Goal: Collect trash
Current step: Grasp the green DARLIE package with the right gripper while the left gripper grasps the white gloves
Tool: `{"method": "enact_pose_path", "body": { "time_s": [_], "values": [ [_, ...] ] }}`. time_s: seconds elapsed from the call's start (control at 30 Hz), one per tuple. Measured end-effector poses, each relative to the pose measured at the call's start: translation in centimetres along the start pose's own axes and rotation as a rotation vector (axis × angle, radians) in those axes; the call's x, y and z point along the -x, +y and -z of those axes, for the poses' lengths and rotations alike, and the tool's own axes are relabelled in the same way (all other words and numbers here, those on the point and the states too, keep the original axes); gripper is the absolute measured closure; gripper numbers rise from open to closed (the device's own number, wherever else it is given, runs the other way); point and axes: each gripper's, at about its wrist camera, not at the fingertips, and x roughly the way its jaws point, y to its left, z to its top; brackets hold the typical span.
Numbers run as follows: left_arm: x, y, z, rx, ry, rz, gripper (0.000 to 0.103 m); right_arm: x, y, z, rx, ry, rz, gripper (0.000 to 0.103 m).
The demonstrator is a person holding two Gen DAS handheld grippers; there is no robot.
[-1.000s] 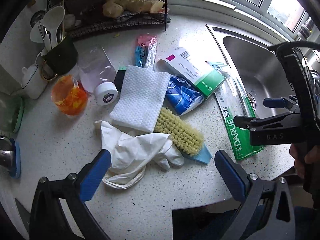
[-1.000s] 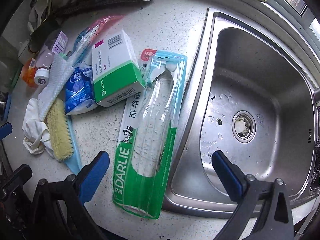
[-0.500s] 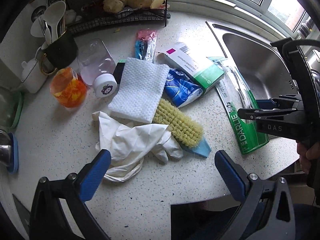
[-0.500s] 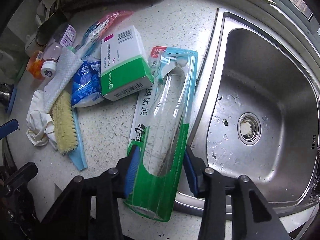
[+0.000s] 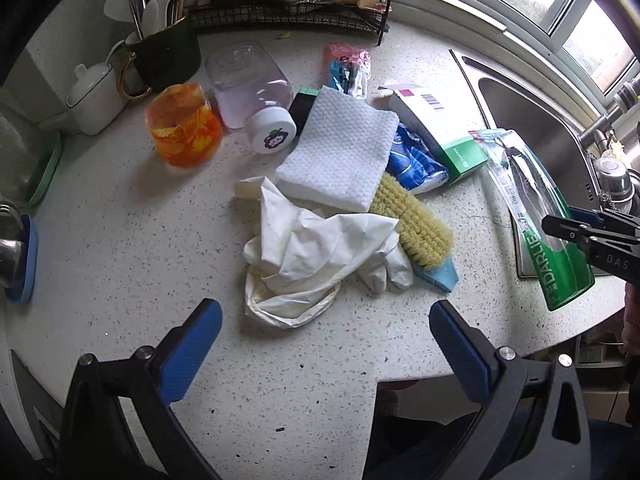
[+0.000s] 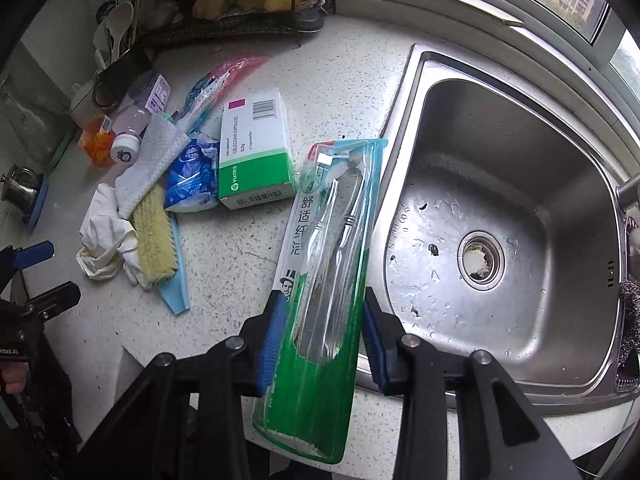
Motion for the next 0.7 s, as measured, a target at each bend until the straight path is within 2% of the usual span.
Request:
{"method": "enact_pose_path", "body": {
  "time_s": [0.17, 0.2, 0.23, 0.37, 0.47, 0.53, 0.57, 0.6, 0.67, 0.7],
  "values": [
    [-1.6, 0.6, -0.5, -0.027, 0.031, -0.017, 0.000, 0.4, 0.1, -0.4, -0.027, -0.007, -0.008, 0.071],
    [-2.0, 0.7, -0.7, -0.035, 0.036, -0.024, 0.000, 0.3, -0.1, -0.4, -0.031, -0.005, -0.009, 0.075],
    [-2.4, 0.7, -0.7, -0.043, 0.042, -0.026, 0.001, 0.3, -0.1, -0.5, -0.036, -0.003, -0.011, 0.088],
    [-4.3, 1.0, -1.2, -0.059, 0.083, -0.013, 0.014, -0.2, -0.4, -0.5, -0.050, 0.015, -0.017, 0.095],
    [-5.6, 1.1, -1.4, -0.079, 0.107, -0.012, 0.023, -1.3, -0.5, -0.4, -0.061, 0.036, -0.021, 0.096],
    [-6.1, 1.2, -1.5, -0.082, 0.109, -0.016, 0.025, -1.5, -0.6, -0.5, -0.063, 0.033, -0.017, 0.096],
    [-6.3, 1.2, -1.6, -0.083, 0.114, -0.015, 0.033, -1.5, -0.6, -0.5, -0.067, 0.030, -0.017, 0.096],
    [-6.5, 1.2, -1.7, -0.088, 0.112, -0.015, 0.036, -1.4, -0.6, -0.6, -0.073, 0.024, -0.020, 0.096],
    [-6.5, 0.9, -1.9, -0.109, 0.093, -0.021, 0.053, -1.1, -0.6, -0.8, -0.080, 0.013, -0.023, 0.096],
    [-6.5, 0.7, -2.0, -0.117, 0.088, -0.017, 0.057, -1.0, -0.6, -0.8, -0.081, 0.011, -0.026, 0.096]
  ]
}}
